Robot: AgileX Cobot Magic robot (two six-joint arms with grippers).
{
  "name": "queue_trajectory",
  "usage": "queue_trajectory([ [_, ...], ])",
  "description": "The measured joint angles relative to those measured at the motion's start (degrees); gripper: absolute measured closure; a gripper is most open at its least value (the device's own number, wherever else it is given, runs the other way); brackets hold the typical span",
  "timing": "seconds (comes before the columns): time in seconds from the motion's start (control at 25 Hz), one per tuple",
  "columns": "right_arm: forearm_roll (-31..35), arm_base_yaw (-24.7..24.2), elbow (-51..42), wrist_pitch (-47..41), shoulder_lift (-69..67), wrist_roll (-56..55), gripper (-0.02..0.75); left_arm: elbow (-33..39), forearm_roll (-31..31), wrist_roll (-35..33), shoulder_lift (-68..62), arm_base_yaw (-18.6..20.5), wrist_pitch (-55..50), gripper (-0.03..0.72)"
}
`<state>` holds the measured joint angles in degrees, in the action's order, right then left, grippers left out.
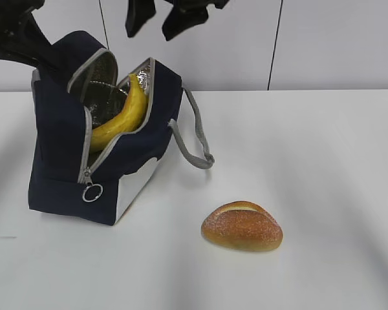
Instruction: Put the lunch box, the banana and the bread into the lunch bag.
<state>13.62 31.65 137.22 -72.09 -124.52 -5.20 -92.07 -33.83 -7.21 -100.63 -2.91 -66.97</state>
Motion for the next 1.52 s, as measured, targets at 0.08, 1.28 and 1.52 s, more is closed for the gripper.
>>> queue_trajectory([
  [0.08,-1.92,0.0,-8.37,0.0,3.31,0.89,0.253,0.0,0.0,0.0,0.0,0.0,0.0,0.703],
  [1.28,-8.18,0.08,-72.24,22.79,28.52,36.16,0.248,0.0,0.0,-0.1,0.0,0.0,-0.46,0.703],
  [1.52,-8.08,0.08,-72.24,22.89,25.18,45.33,0.231,0.0,0.0,-0.1,0.0,0.0,-0.58,0.703],
])
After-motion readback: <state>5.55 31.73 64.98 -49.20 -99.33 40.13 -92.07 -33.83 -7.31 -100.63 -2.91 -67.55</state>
